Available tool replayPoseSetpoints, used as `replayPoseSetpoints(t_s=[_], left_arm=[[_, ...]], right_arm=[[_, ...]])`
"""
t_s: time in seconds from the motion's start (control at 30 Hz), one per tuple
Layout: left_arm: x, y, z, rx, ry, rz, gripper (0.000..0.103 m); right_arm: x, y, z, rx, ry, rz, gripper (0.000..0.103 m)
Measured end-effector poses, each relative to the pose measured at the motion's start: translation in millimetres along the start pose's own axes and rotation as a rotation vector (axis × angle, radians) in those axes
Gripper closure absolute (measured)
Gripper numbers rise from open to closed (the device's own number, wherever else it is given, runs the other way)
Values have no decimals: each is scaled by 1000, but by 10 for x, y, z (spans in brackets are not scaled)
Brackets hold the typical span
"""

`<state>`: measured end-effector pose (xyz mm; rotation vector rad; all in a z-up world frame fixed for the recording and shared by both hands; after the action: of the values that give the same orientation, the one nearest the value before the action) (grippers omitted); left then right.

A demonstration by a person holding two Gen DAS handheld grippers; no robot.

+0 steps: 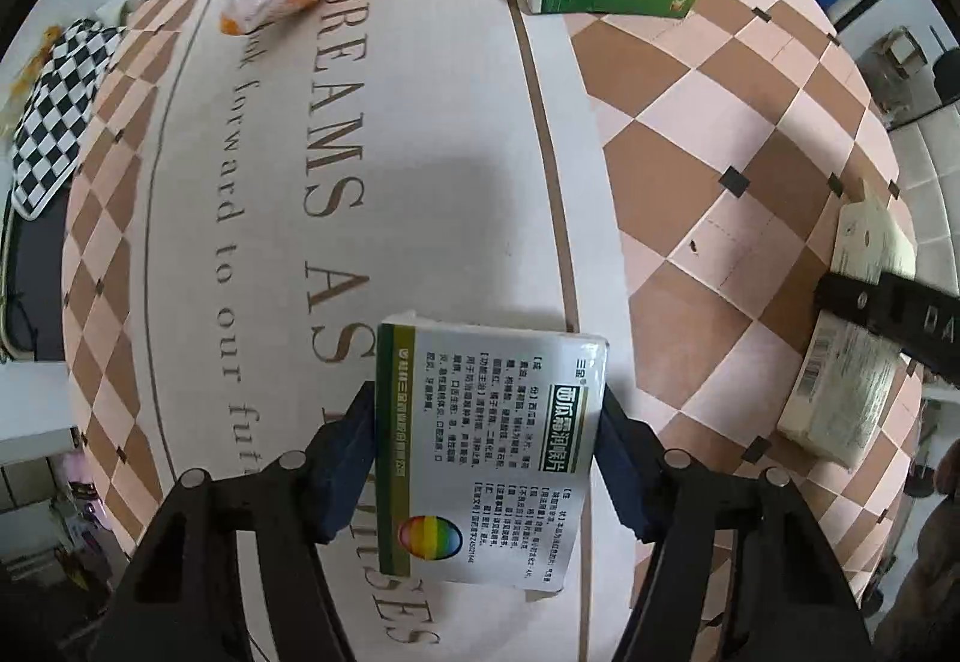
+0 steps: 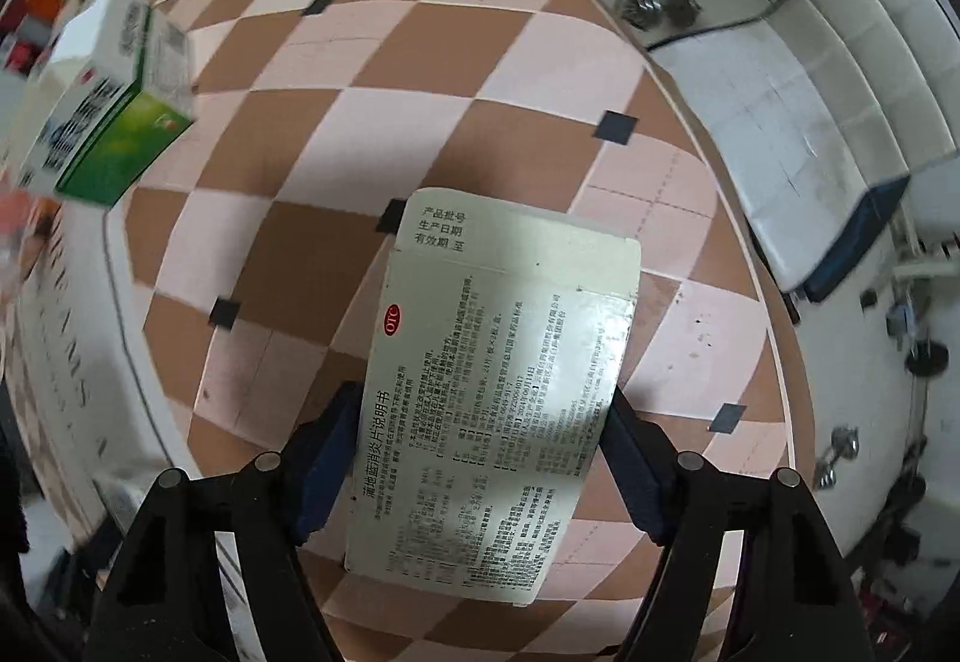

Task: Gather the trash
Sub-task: 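Carry both boxes to the trash bin and open both tools to drop them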

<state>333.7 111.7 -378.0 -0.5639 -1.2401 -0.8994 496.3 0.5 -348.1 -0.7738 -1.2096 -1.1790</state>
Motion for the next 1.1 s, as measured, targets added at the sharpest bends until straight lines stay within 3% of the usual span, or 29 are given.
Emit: replayPoseSetpoints(t_s=[0.23, 0.47, 0.63, 0.83, 0.93, 1.1], left_arm=[[484, -131, 20, 109, -20, -89, 39], [1085, -547, 737, 222, -57, -203, 39], [1207, -1103, 1187, 239, -84, -278, 39], [1313, -2160, 1442, 206, -155, -304, 39], [1220, -2592, 1440, 187, -190, -260, 39], [850, -3296, 1256, 153, -270, -113, 39]], right_arm=[[279, -298, 165, 116, 80, -43, 26], [743, -997, 382, 211, 168, -111, 26], [1148, -1833, 543, 266, 208, -180, 26], [1428, -3149, 354, 216, 233, -225, 26], [1380, -3746, 224, 198, 243, -191, 26], [1086, -4751, -124, 174, 253, -70, 26]])
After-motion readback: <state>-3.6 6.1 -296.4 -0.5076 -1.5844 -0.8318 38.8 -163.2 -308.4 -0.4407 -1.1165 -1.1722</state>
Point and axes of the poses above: each gripper's, at about its wrist camera, not at the fingertips, and x roughly against the way its jaws point, z to its left, y to its top, the point moved 4 cm from there along -x, roughly the way its jaws point, and after that the axes turned 13 degrees about y, right-handed, at the moved point
